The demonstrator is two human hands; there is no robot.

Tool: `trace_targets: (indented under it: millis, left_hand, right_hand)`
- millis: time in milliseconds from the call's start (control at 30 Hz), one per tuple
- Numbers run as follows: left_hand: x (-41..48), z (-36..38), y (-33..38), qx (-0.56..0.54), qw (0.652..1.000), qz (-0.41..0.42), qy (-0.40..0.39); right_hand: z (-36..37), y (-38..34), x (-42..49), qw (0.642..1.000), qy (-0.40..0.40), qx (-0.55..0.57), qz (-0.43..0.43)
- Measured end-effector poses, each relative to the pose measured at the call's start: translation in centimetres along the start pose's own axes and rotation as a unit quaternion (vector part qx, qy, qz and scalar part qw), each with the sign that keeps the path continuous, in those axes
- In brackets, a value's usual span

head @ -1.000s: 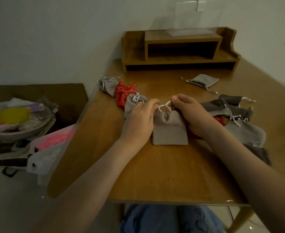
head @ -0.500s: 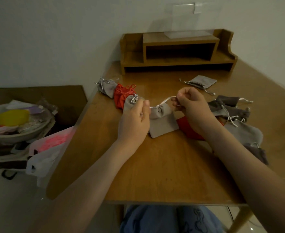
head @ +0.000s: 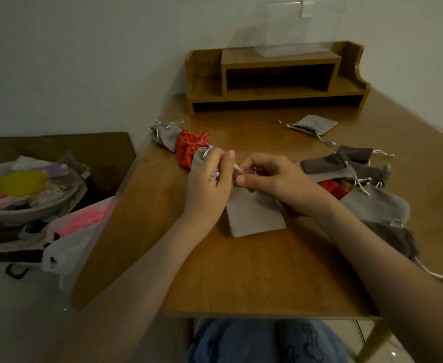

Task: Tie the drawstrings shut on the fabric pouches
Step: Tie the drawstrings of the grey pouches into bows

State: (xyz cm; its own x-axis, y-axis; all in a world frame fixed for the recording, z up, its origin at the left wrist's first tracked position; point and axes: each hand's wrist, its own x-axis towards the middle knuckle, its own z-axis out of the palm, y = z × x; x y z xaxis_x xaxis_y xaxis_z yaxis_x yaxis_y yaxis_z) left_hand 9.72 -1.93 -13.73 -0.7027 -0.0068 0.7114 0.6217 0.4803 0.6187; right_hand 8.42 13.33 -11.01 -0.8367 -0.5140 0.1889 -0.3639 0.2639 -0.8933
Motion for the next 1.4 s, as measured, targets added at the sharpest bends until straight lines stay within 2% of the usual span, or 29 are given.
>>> trace_targets:
  millis: [67, 133, 233, 300, 400, 500, 600, 667, 767, 1000, 1133, 1233, 1300, 1400]
  left_hand:
    - [0.0, -0.2, 0.1, -0.015, 0.999, -0.034, 0.013]
    - [0.2, -0.5, 0.4, -0.088, 0.991, -0.094, 0.032]
    - [0.6, -0.8, 0.6, -0.23, 0.955, -0.179, 0.053]
    - [0.8, -0.8, 0.5, -0.254, 0.946, -0.191, 0.059]
    - [0.7, -0.9, 0.4, -0.186, 0.969, -0.151, 0.057]
    - [0.6, -0.8, 0.0, -0.049, 0.996, -0.064, 0.029]
    - [0.6, -0.2, -0.8, 0.087, 0.996, 0.003, -0.026]
    - [0.2, 0.2, -0.9, 0.134, 0.988, -0.006, -0.071]
    - [-0.1, 0.2, -0.5, 0.099, 0.989, -0.055, -0.092]
    - [-0.1, 0.4, -0.1, 0.037, 0.995, -0.057, -0.073]
    - [0.1, 0.3, -0.1, 0.002, 0.991, -0.094, -0.092]
    - [0.3, 0.1, -0.1, -0.045, 0.986, -0.124, -0.098]
    - [0.4, 0.0, 0.1, -0.084, 0.978, -0.155, -0.113]
    - [0.6, 0.1, 0.1, -0.181, 0.944, -0.238, -0.138]
  right_hand:
    - [0.0, 0.2, 0.0, 1.0, -0.003, 0.002, 0.02]
    - [0.1, 0.5, 0.0, 1.0, -0.008, 0.002, 0.028]
    - [0.1, 0.6, 0.1, 1.0, -0.005, 0.025, 0.017]
    - [0.1, 0.7, 0.1, 0.999, 0.004, 0.044, 0.012]
    - [0.2, 0.8, 0.2, 0.999, 0.022, 0.039, 0.012]
    - [0.2, 0.8, 0.2, 1.0, 0.024, 0.012, 0.008]
    - [0.2, 0.9, 0.2, 1.0, 0.016, -0.001, -0.004]
    - [0.1, 0.8, 0.1, 1.0, 0.021, -0.001, -0.015]
    - [-0.1, 0.8, 0.2, 0.998, 0.053, 0.013, -0.015]
    - [-0.1, 1.4, 0.5, 0.991, 0.123, -0.027, -0.034]
    - [-0.1, 1.5, 0.4, 0.99, 0.125, -0.056, -0.04]
    - [0.1, 1.3, 0.4, 0.991, 0.119, -0.014, -0.051]
    - [0.2, 1.2, 0.4, 0.991, 0.112, 0.039, -0.059]
    - [0.3, 1.1, 0.3, 0.988, 0.116, 0.064, -0.08]
